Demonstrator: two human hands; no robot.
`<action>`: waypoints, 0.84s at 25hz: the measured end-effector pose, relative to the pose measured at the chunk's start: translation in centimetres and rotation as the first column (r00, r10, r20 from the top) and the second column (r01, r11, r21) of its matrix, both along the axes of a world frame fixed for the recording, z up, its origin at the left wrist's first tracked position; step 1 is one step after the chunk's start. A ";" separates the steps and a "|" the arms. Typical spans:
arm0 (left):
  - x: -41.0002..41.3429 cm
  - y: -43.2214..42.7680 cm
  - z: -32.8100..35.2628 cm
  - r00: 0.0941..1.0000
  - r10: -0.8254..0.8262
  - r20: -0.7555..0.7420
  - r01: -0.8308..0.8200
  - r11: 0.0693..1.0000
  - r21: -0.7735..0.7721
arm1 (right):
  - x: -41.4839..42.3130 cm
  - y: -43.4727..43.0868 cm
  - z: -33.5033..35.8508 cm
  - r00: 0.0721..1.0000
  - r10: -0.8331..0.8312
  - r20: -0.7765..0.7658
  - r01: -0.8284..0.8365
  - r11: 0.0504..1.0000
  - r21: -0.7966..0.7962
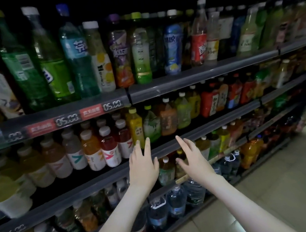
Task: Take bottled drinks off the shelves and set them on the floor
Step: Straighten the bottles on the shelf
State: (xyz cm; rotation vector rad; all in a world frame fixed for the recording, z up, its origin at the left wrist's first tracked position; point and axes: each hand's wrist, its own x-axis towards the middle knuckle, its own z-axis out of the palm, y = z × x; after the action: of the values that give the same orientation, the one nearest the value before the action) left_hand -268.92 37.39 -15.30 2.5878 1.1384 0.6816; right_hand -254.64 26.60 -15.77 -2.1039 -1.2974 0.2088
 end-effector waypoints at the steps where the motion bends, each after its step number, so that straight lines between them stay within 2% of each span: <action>1: 2.3 0.6 0.0 1.000 -0.007 -0.015 0.007 1.000 -0.008 | 2.2 0.5 0.2 1.000 -0.008 0.003 0.008 1.000 -0.023; 5: 11.0 2.5 1.1 0.992 -0.051 -0.115 0.054 0.998 0.027 | 11.1 1.9 0.9 0.999 -0.010 0.039 0.011 0.999 -0.045; 8: 16.0 3.4 2.2 0.993 -0.073 -0.098 0.079 0.995 0.062 | 16.2 3.1 1.7 1.000 -0.012 -0.003 0.012 1.000 0.009; 10: 18.3 3.5 4.0 0.992 -0.109 0.065 0.095 0.977 0.191 | 18.5 4.3 3.2 1.000 0.008 0.007 -0.009 0.993 0.122; 12: 20.7 3.8 6.3 0.951 -0.185 0.248 0.075 0.916 0.393 | 20.6 5.8 5.9 0.995 0.021 0.100 -0.050 0.952 0.302; 15: 24.6 4.2 11.1 0.916 -0.232 0.327 -0.010 0.801 0.598 | 24.6 8.0 10.1 0.940 -0.049 0.336 -0.151 0.826 0.543; 17: 27.4 4.9 13.8 0.925 -0.133 0.356 -0.126 0.775 0.619 | 27.8 9.2 12.7 0.929 -0.087 0.360 -0.164 0.775 0.611; 21: 30.6 7.7 16.9 0.906 0.182 0.381 -0.361 0.801 0.477 | 33.0 11.5 16.3 0.955 -0.023 0.294 -0.160 0.798 0.582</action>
State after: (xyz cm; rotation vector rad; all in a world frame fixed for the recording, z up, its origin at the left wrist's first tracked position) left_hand -238.28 45.08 1.58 2.5892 1.3808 1.6405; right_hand -221.63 38.14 0.57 -1.5657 -1.3763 -0.4534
